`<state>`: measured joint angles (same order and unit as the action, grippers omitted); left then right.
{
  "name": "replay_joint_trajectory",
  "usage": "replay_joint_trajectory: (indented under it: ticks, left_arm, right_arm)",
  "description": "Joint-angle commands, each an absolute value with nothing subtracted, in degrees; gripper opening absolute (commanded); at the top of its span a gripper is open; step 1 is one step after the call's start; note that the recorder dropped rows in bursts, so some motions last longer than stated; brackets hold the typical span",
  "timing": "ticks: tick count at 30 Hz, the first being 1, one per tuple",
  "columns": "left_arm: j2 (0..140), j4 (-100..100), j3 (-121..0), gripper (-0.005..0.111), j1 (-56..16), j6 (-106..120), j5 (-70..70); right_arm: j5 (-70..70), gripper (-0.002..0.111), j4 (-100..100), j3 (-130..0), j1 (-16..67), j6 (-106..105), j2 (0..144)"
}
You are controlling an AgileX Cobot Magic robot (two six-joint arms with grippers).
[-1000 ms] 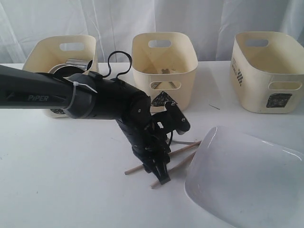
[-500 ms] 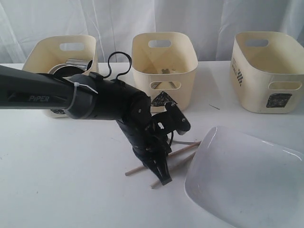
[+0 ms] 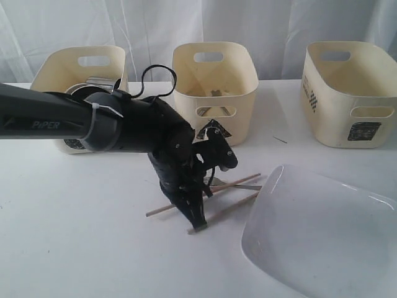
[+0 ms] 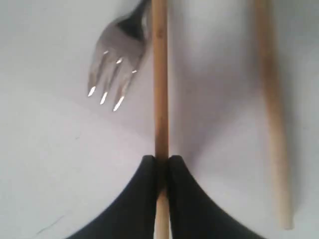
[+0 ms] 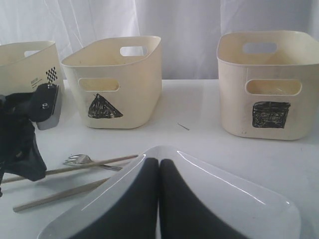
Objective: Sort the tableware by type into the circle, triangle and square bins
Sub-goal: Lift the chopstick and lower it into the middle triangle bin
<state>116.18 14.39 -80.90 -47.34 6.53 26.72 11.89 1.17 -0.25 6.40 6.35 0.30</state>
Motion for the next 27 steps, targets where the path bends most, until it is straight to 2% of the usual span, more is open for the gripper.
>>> replay_joint_trajectory:
  ticks: [1,13,17,27]
  left_arm:
    - [113.98,17.35,-80.80,0.000,-45.04,2.08,29.14]
    - [102.73,12.15,-80.80,0.000,-44.68,2.08,23.43]
    - [100.21,12.40,-80.80,0.000,-44.68,2.45,16.31]
    - [106.81,15.72,-91.80,0.000,-43.06,5.34,0.40]
  right_arm:
    - [11.68,0.000,0.81,0.00,6.27,6.28,0.00]
    - [11.68,0.000,0.81,0.00,6.27,6.28,0.00]
    - [11.68,0.000,0.81,0.00,6.27,6.28,0.00]
    - [11.68,0.000,0.81,0.00,6.27,6.28,0.00]
